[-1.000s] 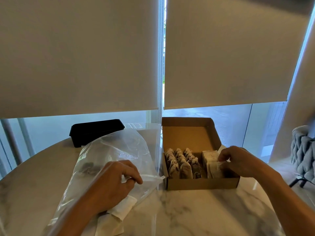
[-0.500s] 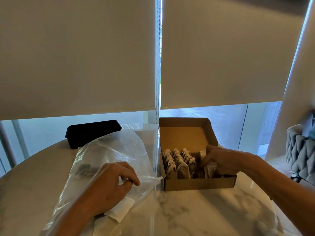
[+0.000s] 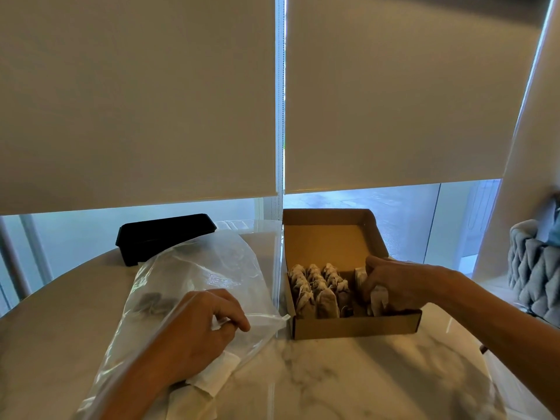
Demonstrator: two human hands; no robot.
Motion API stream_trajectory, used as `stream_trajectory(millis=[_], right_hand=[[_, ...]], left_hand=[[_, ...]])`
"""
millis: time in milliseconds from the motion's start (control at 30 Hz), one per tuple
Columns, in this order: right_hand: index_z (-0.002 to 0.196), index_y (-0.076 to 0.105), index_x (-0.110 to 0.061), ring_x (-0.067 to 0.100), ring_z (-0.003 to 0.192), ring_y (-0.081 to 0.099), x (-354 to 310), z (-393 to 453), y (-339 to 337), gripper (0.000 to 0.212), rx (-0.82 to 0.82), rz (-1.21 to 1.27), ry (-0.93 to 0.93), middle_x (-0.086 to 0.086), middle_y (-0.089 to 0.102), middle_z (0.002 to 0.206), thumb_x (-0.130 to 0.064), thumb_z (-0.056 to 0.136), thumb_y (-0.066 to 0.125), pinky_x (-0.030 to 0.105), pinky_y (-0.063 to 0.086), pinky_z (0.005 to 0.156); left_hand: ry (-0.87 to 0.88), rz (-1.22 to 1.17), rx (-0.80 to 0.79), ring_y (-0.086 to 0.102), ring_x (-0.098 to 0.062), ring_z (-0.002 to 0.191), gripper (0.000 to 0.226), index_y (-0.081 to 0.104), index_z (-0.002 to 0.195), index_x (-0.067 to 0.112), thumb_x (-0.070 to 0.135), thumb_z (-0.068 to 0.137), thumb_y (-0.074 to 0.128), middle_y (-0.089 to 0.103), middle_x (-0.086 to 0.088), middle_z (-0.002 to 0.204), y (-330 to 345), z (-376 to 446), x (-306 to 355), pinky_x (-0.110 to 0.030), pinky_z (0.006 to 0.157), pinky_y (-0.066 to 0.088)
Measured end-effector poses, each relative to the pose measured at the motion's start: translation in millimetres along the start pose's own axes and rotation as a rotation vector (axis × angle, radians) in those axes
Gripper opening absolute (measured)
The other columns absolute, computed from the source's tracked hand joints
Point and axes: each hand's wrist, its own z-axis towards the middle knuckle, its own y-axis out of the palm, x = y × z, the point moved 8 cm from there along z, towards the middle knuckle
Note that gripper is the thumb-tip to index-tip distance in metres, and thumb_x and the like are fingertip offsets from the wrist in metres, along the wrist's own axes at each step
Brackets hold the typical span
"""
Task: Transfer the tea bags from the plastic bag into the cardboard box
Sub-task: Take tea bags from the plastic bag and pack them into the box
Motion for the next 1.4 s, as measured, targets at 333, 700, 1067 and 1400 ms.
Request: stream_trajectory(millis=[333, 700, 1067, 1400], right_hand=[[0.115, 0.06, -0.037, 0.009, 0.094, 0.04, 8, 0, 1, 0.031, 0.118, 0.058, 0.054, -0.012, 0.031, 0.106, -0.028, 0.086, 0.064, 0.022, 0.045, 0.081], [0.098, 0.065, -0.042, 0.009, 0.097, 0.048, 14, -14, -31, 0.035, 0.288, 0.517, 0.131, -0.018, 0.043, 0.105, -0.028, 0.071, 0.082, 0.021, 0.047, 0.083], [0.088, 0.069, -0.044, 0.001, 0.11, 0.045, -143, -4, -64, 0.009, 0.418, 0.764, -0.236, -0.024, 0.044, 0.121, -0.04, 0.08, 0.071, 0.018, 0.045, 0.093], [0.135, 0.043, -0.045, 0.011, 0.128, 0.038, -204, 32, -53, 0.048, 0.376, 0.478, -0.263, -0.017, 0.035, 0.144, -0.031, 0.092, 0.058, 0.04, 0.036, 0.108]], left_hand=[[0.01, 0.005, -0.018, 0.055, 0.013, 0.088, 0.026, 0.077, 0.07, 0.029, 0.006, 0.081, 0.07, 0.066, 0.021, 0.083, 1, -2, 4, -0.002, 0.069, 0.041], [-0.012, 0.017, -0.033, 0.053, 0.013, 0.091, 0.021, 0.076, 0.068, 0.032, 0.014, 0.078, 0.075, 0.065, 0.022, 0.088, 2, -3, -3, -0.002, 0.071, 0.039], [-0.069, 0.131, 0.232, 0.04, 0.019, 0.103, 0.015, 0.072, 0.072, 0.048, 0.035, 0.067, 0.066, 0.058, 0.028, 0.101, -26, -63, -26, 0.003, 0.084, 0.028], [-0.263, 0.276, 0.393, 0.053, -0.003, 0.096, 0.045, 0.072, 0.106, 0.028, 0.002, 0.07, 0.065, 0.058, 0.022, 0.103, -42, -108, -60, -0.009, 0.086, 0.034]])
